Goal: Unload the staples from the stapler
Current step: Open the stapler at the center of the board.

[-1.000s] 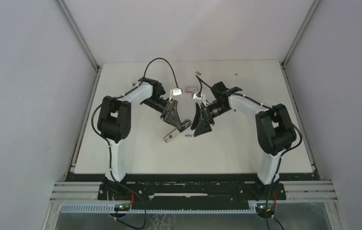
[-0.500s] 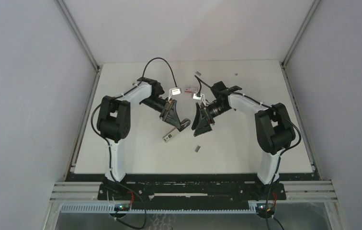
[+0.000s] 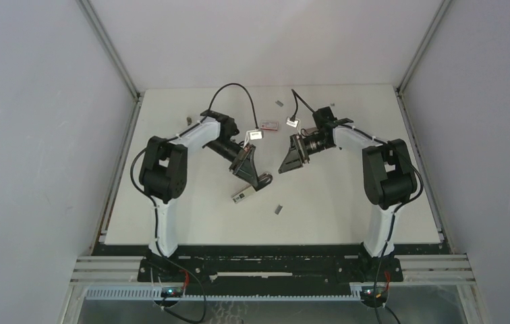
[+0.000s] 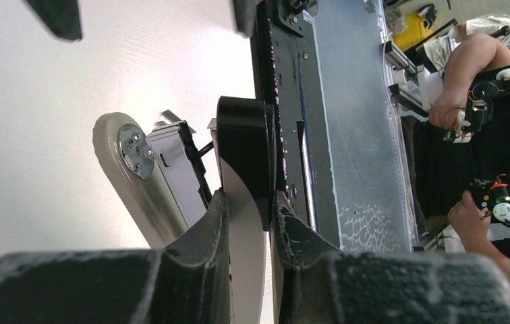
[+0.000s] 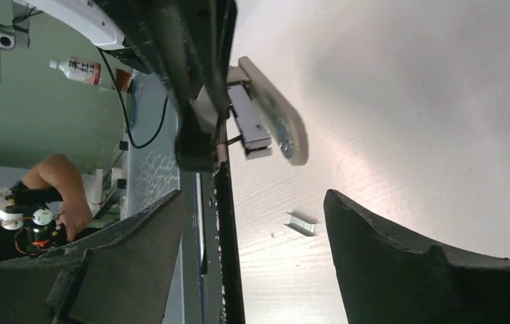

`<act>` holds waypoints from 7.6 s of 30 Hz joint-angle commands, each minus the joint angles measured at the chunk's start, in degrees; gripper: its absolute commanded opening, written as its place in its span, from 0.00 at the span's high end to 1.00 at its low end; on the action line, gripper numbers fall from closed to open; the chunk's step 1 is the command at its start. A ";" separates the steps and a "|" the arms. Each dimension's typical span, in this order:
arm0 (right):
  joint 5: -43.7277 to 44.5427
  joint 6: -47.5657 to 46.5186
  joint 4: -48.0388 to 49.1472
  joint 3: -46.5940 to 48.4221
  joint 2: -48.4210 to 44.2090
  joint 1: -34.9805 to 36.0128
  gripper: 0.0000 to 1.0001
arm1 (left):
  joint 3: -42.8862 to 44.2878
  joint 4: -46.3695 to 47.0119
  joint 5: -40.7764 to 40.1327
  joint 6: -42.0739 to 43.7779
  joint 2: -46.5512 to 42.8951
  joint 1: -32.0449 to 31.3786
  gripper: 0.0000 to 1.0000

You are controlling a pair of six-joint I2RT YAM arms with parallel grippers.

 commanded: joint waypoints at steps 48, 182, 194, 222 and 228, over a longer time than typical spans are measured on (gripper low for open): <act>-13.79 -7.73 -11.96 7.85 11.31 5.38 0.43 | -1.34 -2.01 2.96 2.64 -9.13 -3.46 0.98; 3.28 34.05 23.58 -4.22 7.06 -9.23 0.75 | -34.03 38.72 -49.37 -26.70 -39.88 -2.50 0.96; 1.70 33.96 24.16 -4.20 6.65 -9.78 0.75 | -42.32 44.86 -55.45 -28.40 -38.14 -2.48 0.57; -1.92 33.55 27.41 -5.47 12.34 -10.54 0.68 | -20.47 52.76 -51.06 -33.77 -18.22 -12.97 0.15; -1.11 32.71 26.99 -5.43 13.31 -11.09 0.59 | -18.35 52.41 -51.44 -33.40 -15.12 -14.44 0.17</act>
